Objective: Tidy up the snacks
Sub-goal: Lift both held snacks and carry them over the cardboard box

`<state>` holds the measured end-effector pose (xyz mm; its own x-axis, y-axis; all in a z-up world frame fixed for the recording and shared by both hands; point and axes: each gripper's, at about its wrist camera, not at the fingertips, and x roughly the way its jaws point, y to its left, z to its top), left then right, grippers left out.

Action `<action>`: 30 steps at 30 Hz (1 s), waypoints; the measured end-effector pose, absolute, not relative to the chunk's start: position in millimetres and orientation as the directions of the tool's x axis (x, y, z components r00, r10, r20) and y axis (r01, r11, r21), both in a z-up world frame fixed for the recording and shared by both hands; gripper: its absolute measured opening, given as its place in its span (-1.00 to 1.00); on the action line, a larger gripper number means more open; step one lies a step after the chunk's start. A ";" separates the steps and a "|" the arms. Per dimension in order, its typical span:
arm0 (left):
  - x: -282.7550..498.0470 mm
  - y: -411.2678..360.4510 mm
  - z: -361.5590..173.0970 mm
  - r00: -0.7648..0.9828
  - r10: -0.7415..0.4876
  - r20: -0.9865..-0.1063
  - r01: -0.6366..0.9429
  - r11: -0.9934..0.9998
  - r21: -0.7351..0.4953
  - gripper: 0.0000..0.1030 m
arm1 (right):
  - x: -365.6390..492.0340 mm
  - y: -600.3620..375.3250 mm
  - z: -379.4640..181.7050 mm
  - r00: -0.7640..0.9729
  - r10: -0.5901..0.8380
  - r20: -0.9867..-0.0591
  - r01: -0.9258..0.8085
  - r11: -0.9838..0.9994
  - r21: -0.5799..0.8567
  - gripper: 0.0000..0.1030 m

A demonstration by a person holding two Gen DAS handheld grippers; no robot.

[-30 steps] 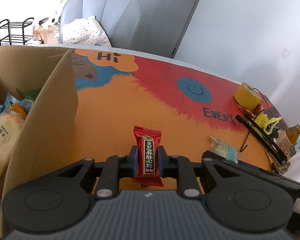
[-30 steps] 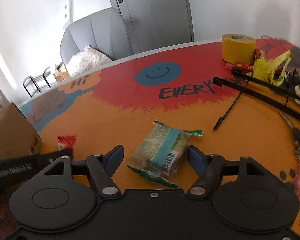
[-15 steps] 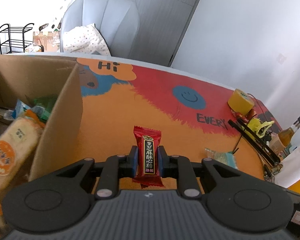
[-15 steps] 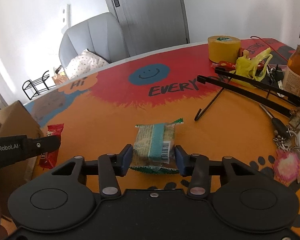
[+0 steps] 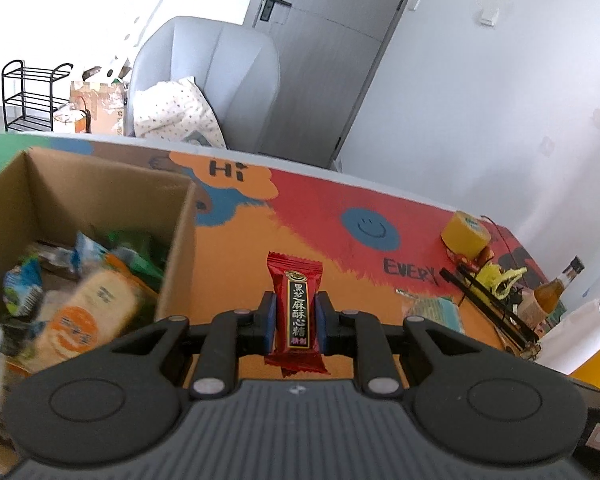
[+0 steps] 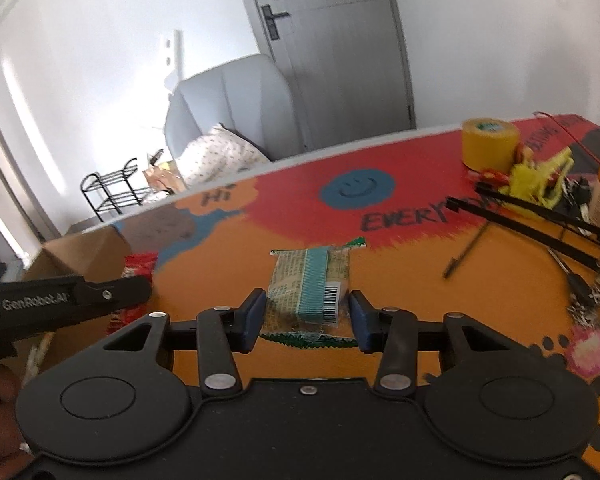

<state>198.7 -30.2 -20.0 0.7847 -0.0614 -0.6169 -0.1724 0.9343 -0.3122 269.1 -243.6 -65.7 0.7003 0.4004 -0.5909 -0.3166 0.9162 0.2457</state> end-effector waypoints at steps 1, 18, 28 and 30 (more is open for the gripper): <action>197.4 -28.1 -17.4 0.786 -0.062 -0.615 -0.173 0.934 -0.314 -0.63 | 267.9 -240.6 -62.1 0.700 0.410 -0.584 -0.327 0.912 0.248 -0.17; 154.0 37.9 24.2 0.830 0.029 -0.558 -0.240 0.920 -0.309 -0.63 | 250.7 -172.9 -13.9 0.665 0.558 -0.496 -0.498 0.827 0.263 -0.17; 133.9 71.7 25.5 0.822 0.071 -0.565 -0.293 0.903 -0.314 -0.63 | 235.1 -137.4 -7.5 0.629 0.603 -0.491 -0.564 0.788 0.247 -0.17; 132.7 77.7 24.6 0.821 0.080 -0.565 -0.304 0.900 -0.313 -0.63 | 233.0 -131.3 -6.5 0.622 0.611 -0.490 -0.577 0.780 0.241 -0.17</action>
